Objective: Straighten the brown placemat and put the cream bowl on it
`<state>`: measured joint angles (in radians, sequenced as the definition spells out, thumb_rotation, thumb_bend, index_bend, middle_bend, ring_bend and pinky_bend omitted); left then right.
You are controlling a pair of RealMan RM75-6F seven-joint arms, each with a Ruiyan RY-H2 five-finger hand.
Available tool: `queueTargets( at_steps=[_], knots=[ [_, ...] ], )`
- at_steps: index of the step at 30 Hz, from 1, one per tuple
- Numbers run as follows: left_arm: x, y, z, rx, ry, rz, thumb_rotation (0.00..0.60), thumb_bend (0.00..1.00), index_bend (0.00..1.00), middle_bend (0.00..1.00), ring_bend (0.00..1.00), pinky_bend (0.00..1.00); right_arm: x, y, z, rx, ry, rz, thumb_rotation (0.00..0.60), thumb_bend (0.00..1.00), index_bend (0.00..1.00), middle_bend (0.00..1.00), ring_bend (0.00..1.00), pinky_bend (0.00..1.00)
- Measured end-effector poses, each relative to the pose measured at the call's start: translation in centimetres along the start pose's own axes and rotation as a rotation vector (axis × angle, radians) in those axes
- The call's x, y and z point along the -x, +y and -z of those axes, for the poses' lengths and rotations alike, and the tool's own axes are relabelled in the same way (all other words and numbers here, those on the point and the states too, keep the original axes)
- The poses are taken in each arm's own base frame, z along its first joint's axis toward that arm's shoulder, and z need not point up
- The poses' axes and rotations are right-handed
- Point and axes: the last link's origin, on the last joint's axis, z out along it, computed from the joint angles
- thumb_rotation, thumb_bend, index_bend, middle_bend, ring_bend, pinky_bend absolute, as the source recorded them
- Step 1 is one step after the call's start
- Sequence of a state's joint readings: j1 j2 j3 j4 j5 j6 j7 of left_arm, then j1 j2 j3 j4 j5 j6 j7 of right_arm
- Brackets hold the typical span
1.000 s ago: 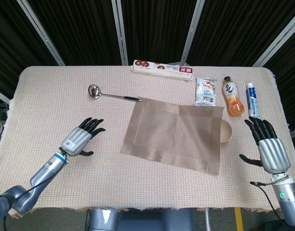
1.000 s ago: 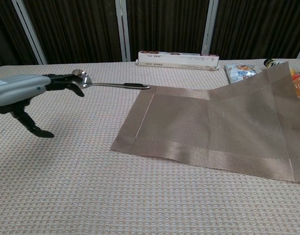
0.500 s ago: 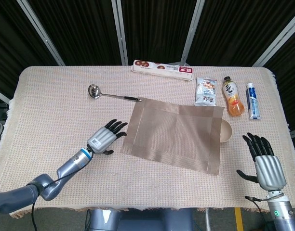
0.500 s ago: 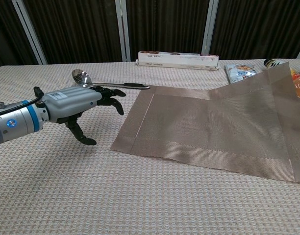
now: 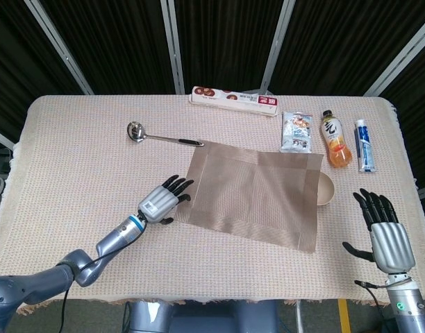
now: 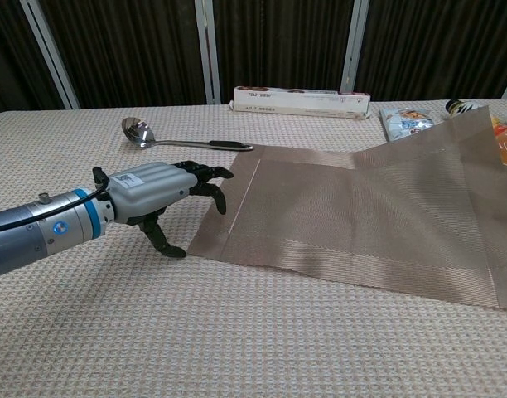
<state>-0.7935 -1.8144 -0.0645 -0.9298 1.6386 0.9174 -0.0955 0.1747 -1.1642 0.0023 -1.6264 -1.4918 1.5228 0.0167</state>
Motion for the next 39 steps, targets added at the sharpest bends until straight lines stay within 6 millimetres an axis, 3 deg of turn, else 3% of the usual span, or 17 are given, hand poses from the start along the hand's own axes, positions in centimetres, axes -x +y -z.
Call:
queueTargets(
  at_steps=[9,25,28,33,39],
  knots=[
    [0.2,1.0,-1.0,0.024,0.01,-0.003,0.6,0.37,0.29,0.0,0.0,0.0,-0.1,0.1,0.0,0.0,0.001,-0.006,0.6,0.0,0.0,0.0,0.0,0.0],
    [-0.7,0.7,-0.9,0.022,0.018,-0.006,0.6,0.42,0.32,0.0,0.0,0.0,-0.4,-0.1,0.1,-0.005,0.005,-0.007,0.6,0.0,0.0,0.0,0.0,0.0],
    [-0.4,1.0,-1.0,0.023,0.011,0.008,0.6,0.47,0.4,0.0,0.0,0.0,-0.4,-0.1,0.1,-0.007,0.005,-0.01,0.6,0.0,0.0,0.0,0.0,0.0],
    [-0.1,1.7,-1.0,0.027,0.006,0.039,0.6,0.56,0.64,0.0,0.0,0.0,-0.5,-0.2,0.1,-0.014,0.006,-0.017,0.6,0.0,0.0,0.0,0.0,0.0],
    [0.2,1.8,-0.6,0.027,0.001,0.041,0.6,0.58,0.71,0.0,0.0,0.0,-0.7,-0.4,0.1,-0.021,0.013,-0.04,0.6,0.0,0.0,0.0,0.0,0.0]
  ],
)
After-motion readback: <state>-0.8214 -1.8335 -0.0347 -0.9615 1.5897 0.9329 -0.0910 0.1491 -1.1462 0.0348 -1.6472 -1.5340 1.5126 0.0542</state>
